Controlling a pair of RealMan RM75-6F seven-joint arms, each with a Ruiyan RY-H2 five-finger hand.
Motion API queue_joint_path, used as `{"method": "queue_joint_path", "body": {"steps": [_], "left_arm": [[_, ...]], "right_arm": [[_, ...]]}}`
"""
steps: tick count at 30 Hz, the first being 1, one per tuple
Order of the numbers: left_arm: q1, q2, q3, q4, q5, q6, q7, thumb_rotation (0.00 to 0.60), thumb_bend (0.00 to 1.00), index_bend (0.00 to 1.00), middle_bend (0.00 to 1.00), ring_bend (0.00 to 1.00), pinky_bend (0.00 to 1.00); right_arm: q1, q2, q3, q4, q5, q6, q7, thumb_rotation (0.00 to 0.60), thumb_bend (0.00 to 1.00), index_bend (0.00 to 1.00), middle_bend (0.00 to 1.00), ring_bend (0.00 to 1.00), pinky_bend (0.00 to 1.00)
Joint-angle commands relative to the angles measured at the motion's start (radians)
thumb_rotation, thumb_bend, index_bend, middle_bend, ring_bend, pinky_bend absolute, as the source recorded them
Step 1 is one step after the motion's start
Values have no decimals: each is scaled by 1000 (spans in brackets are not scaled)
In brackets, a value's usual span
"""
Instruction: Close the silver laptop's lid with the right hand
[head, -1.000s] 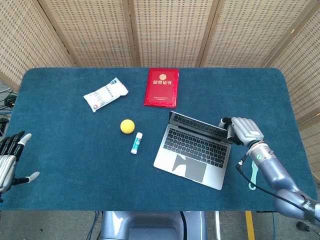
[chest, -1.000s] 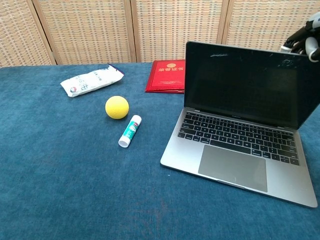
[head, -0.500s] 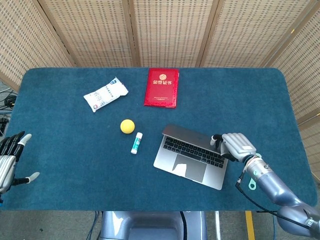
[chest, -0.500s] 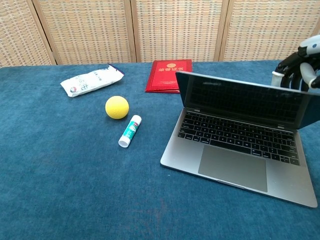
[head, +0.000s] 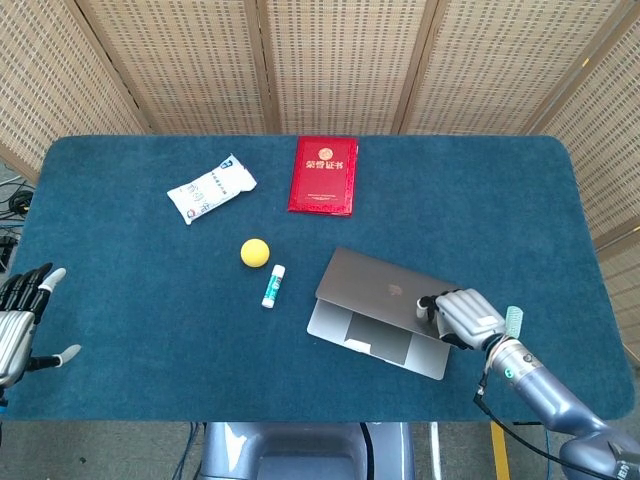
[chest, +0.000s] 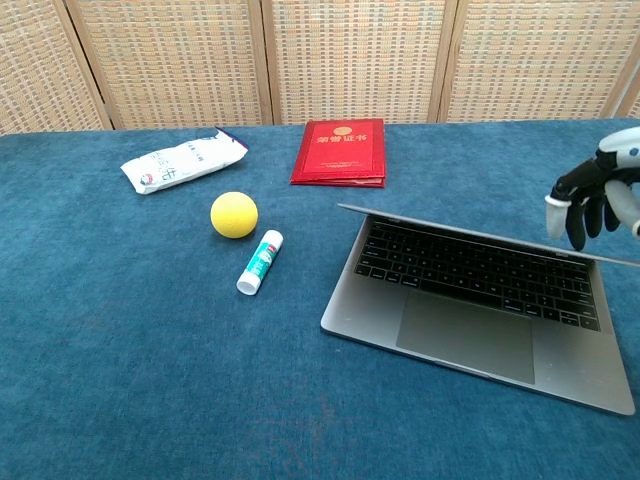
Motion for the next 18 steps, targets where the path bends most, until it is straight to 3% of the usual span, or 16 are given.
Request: {"method": "queue_joint_path", "body": {"steps": [1, 11, 18], "left_arm": [[0, 0, 0, -1, -1, 0, 0, 600, 0, 0, 0, 0, 0], [1, -2, 1, -1, 1, 2, 4, 600, 0, 0, 0, 0, 0], [0, -4, 3, 0, 3, 1, 7, 600, 0, 0, 0, 0, 0]], "right_arm": [[-51, -69, -44, 54, -134, 78, -4, 600, 1000, 359, 425, 378, 336], [-114, -183, -115, 221, -401, 218, 41, 600, 1000, 359, 414, 347, 336], [-136, -253, -162, 357, -522, 284, 47, 600, 1000, 359, 408, 341, 336]]}}
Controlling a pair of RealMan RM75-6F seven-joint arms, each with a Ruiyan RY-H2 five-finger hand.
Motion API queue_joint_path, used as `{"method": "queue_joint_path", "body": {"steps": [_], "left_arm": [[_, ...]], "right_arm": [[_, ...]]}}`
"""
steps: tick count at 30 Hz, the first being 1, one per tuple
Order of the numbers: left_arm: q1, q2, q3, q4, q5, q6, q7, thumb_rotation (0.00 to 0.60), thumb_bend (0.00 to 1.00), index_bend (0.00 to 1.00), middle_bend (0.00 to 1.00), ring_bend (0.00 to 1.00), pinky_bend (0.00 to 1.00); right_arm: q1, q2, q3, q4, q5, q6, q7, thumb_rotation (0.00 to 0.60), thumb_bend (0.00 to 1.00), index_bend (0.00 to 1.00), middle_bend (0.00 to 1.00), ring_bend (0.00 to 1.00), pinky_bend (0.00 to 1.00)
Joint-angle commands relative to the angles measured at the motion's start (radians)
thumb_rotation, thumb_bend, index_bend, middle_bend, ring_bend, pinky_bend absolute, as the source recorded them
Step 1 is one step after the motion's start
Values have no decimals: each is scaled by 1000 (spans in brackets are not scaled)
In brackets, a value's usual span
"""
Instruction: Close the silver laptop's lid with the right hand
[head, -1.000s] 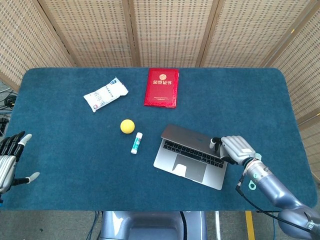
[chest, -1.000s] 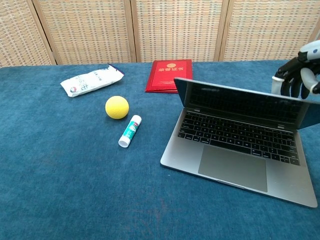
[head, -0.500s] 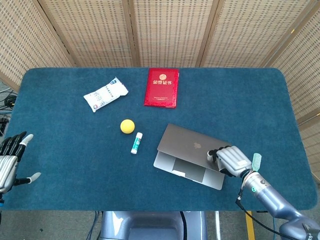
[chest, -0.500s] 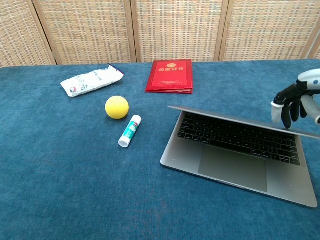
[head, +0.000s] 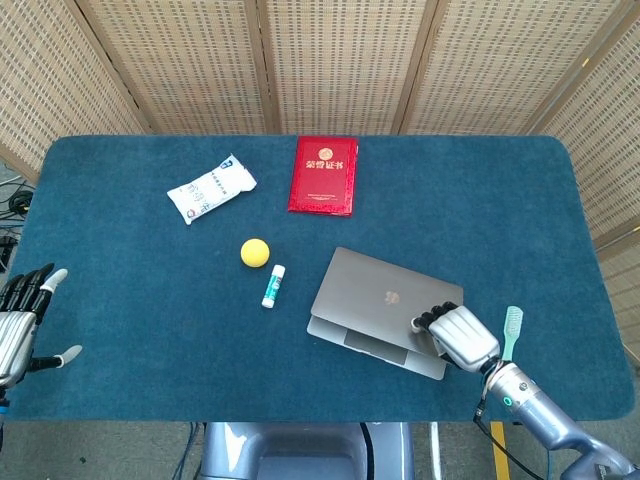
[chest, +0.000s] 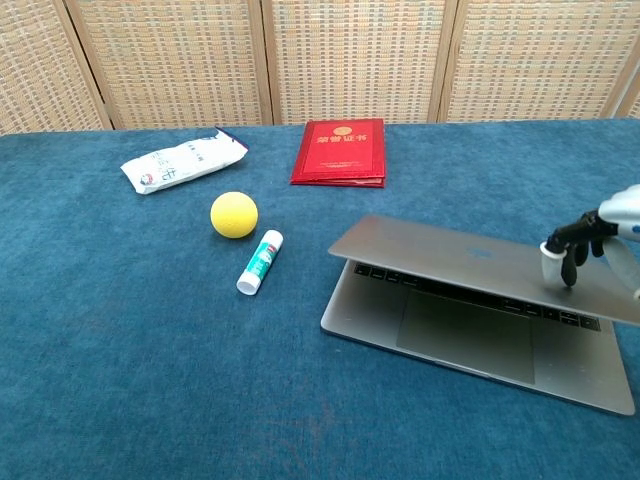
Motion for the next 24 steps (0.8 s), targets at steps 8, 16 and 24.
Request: {"method": "queue_joint_path", "body": {"steps": [8, 16, 24], "left_arm": [[0, -4, 2, -1, 1, 0, 9, 600, 0, 0, 0, 0, 0], [-1, -6, 1, -1, -2, -1, 11, 600, 0, 0, 0, 0, 0], [-1, -7, 2, -1, 1, -1, 11, 600, 0, 0, 0, 0, 0]], "right_arm": [[-25, -81, -53, 138, -87, 49, 3, 600, 1000, 359, 405, 339, 336], [-30, -114, -71, 175, -107, 48, -12, 600, 1000, 359, 405, 339, 336], [-37, -146, -83, 204, -119, 51, -45, 600, 1000, 359, 405, 339, 336]]}}
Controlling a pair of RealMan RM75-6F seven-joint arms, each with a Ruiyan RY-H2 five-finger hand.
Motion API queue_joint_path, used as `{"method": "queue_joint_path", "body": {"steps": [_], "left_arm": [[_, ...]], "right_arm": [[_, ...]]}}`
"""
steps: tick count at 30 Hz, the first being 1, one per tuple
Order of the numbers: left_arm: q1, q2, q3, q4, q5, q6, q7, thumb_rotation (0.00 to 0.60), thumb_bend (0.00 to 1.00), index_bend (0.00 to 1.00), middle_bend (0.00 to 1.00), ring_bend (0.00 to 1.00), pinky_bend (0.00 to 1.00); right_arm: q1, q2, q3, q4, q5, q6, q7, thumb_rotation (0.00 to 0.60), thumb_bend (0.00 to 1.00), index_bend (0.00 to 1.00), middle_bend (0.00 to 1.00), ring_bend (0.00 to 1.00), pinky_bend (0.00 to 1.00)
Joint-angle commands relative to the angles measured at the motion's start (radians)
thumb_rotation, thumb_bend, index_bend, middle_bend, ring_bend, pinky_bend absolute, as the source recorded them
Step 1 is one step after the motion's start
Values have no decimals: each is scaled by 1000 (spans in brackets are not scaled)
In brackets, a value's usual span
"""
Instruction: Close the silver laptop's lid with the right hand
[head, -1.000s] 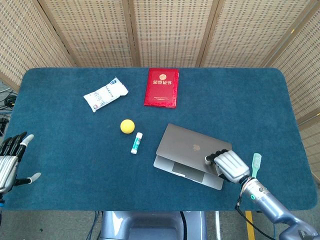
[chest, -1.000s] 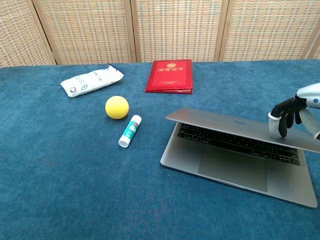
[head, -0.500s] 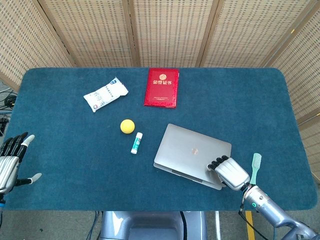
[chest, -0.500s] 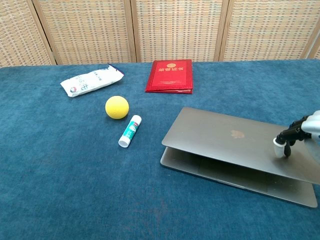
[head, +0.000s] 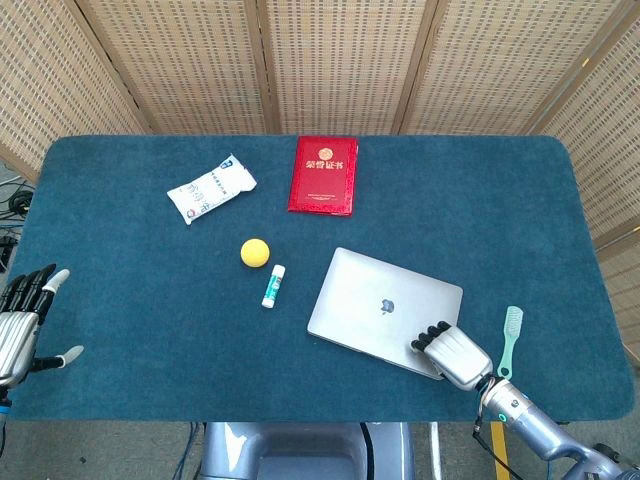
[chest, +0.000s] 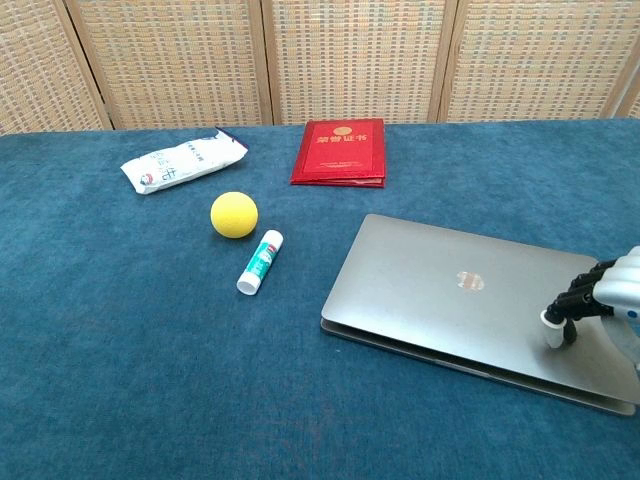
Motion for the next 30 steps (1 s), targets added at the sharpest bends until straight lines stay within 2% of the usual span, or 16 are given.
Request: {"method": "queue_joint_path", "body": {"steps": [1, 10, 17, 20, 21, 22, 23, 24, 25, 27, 30], "left_arm": [[0, -1, 1, 1, 3, 2, 1, 600, 0, 0, 0, 0, 0], [2, -4, 0, -1, 2, 6, 7, 600, 0, 0, 0, 0, 0], [3, -1, -1, -2, 2, 10, 2, 600, 0, 0, 0, 0, 0], [5, 1, -2, -1, 3, 13, -5, 600, 0, 0, 0, 0, 0], [5, 1, -2, 0, 3, 14, -6, 600, 0, 0, 0, 0, 0], [6, 1, -2, 1, 4, 14, -8, 600, 0, 0, 0, 0, 0], [6, 2, -2, 1, 4, 15, -11, 600, 0, 0, 0, 0, 0], [6, 2, -2, 1, 5, 16, -12, 600, 0, 0, 0, 0, 0], [7, 3, -1, 2, 7, 17, -14, 600, 0, 0, 0, 0, 0], [8, 3, 0, 3, 11, 20, -16, 600, 0, 0, 0, 0, 0], [10, 4, 0, 4, 16, 26, -16, 600, 0, 0, 0, 0, 0]], "right_arm": [[-3, -9, -4, 10, -4, 2, -13, 600, 1000, 359, 405, 337, 336], [-9, -14, -7, 23, -6, 16, -14, 600, 1000, 359, 402, 326, 336], [-19, 20, 21, 1, -11, 94, 26, 600, 1000, 359, 384, 309, 336], [-40, 50, 54, -14, -9, 184, 52, 600, 1000, 327, 317, 259, 327], [-52, 56, 67, -18, -5, 219, 61, 600, 970, 258, 258, 214, 311], [-65, 59, 80, -22, 2, 256, 73, 600, 831, 155, 178, 150, 281], [-84, 63, 96, -28, 17, 299, 95, 600, 691, 92, 120, 103, 254], [-99, 66, 104, -35, 31, 327, 117, 600, 431, 21, 49, 43, 207], [-114, 73, 111, -45, 49, 345, 138, 600, 201, 0, 10, 9, 159], [-141, 91, 123, -73, 94, 369, 174, 600, 24, 0, 0, 0, 85], [-176, 111, 136, -106, 147, 394, 209, 600, 0, 0, 0, 0, 12]]}}
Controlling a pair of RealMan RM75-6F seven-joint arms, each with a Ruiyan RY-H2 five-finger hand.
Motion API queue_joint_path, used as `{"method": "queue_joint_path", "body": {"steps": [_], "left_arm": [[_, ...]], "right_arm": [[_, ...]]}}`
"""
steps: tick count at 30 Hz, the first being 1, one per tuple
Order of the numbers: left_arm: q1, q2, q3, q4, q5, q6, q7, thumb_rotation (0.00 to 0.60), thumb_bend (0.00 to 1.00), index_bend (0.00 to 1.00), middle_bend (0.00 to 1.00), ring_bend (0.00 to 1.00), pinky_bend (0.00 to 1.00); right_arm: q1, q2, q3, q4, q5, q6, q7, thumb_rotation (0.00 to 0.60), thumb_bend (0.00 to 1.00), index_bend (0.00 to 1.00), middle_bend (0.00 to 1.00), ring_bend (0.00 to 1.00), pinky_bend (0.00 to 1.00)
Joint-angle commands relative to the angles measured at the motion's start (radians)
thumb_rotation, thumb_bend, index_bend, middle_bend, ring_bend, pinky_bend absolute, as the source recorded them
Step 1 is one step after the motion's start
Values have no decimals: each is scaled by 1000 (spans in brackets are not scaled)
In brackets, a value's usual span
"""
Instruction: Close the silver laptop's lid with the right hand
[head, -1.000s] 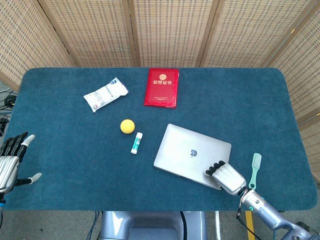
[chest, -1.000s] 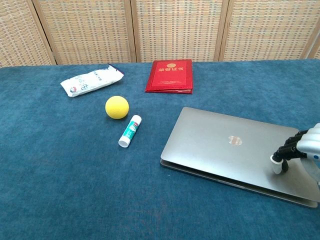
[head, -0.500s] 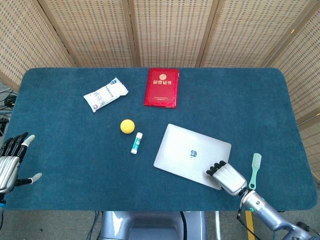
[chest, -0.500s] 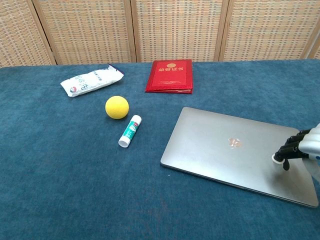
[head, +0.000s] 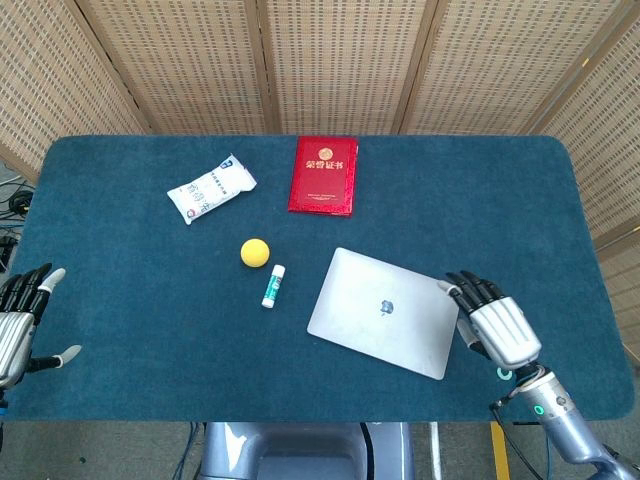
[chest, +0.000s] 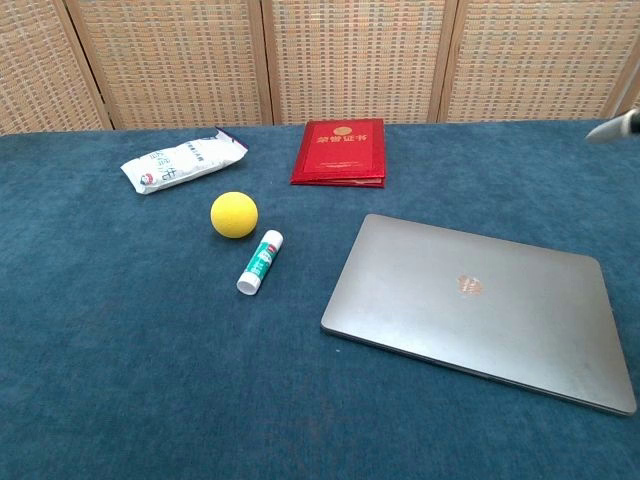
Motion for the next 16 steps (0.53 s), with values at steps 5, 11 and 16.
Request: {"method": "queue_joint_path", "body": {"steps": [5, 11, 16], "left_arm": [[4, 0, 4, 5, 15, 10, -3, 600, 0, 0, 0, 0, 0], [6, -2, 7, 14, 29, 16, -8, 600, 0, 0, 0, 0, 0], [8, -4, 9, 14, 39, 21, -7, 600, 0, 0, 0, 0, 0]], "right_arm": [[-112, 56, 32, -89, 123, 83, 14, 600, 0, 0, 0, 0, 0], [-174, 42, 26, -98, 129, 150, -72, 600, 0, 0, 0, 0, 0], [-194, 31, 24, -92, 128, 167, -91, 600, 0, 0, 0, 0, 0]]}}
